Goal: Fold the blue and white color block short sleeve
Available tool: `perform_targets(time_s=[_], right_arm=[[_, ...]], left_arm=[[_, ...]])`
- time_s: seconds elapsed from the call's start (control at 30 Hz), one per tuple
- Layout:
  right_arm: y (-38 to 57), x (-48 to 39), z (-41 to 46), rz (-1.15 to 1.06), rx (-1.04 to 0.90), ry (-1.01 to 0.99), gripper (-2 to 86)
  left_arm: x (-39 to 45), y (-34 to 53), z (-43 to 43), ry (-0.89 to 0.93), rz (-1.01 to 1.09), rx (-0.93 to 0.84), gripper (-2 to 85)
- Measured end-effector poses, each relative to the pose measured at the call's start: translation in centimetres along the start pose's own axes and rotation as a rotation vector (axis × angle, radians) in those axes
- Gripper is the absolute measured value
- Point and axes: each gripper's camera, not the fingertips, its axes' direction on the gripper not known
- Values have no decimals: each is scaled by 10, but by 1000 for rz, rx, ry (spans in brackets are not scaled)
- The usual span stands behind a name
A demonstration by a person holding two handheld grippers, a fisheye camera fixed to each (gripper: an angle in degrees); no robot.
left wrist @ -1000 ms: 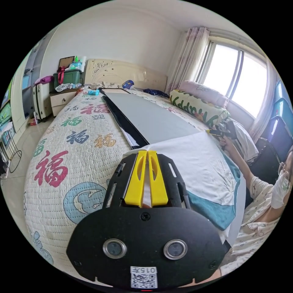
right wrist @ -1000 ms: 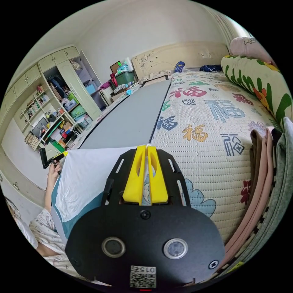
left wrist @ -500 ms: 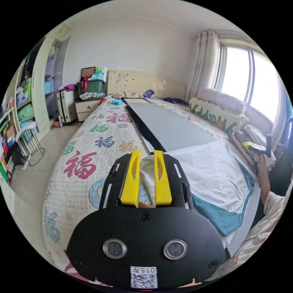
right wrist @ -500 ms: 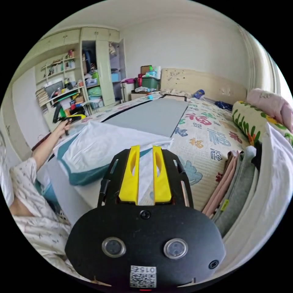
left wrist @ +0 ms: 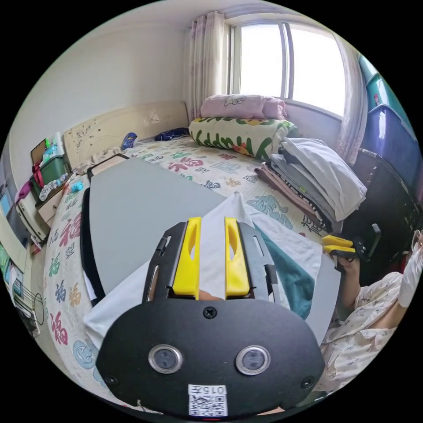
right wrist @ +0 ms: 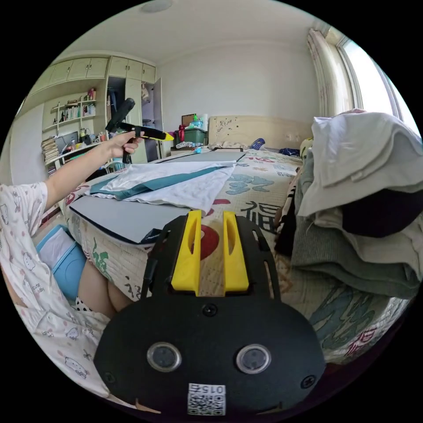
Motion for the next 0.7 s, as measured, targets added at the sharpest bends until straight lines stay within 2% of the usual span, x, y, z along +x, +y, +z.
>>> perform_targets(time_s=[0.07, 0.17, 0.37, 0.5, 0.57, 0.7], right_arm=[[16, 13, 23, -24, -2, -51, 74], [30, 29, 49, 2, 1, -25, 55], [62, 48, 94, 3, 21, 46, 7], [85, 65, 113, 5, 46, 45, -2], [101, 77, 123, 10, 63, 40, -4], [125, 97, 131, 33, 108, 43, -5]], left_arm=[[34, -57, 36, 13, 46, -8, 84], [66, -124, 82, 11, 70, -33, 88], [87, -234, 208, -56, 47, -168, 108], [88, -271, 286, -56, 1, -255, 124], [90, -283, 328, -110, 12, -343, 120], [89, -287, 355, -207, 28, -387, 40]])
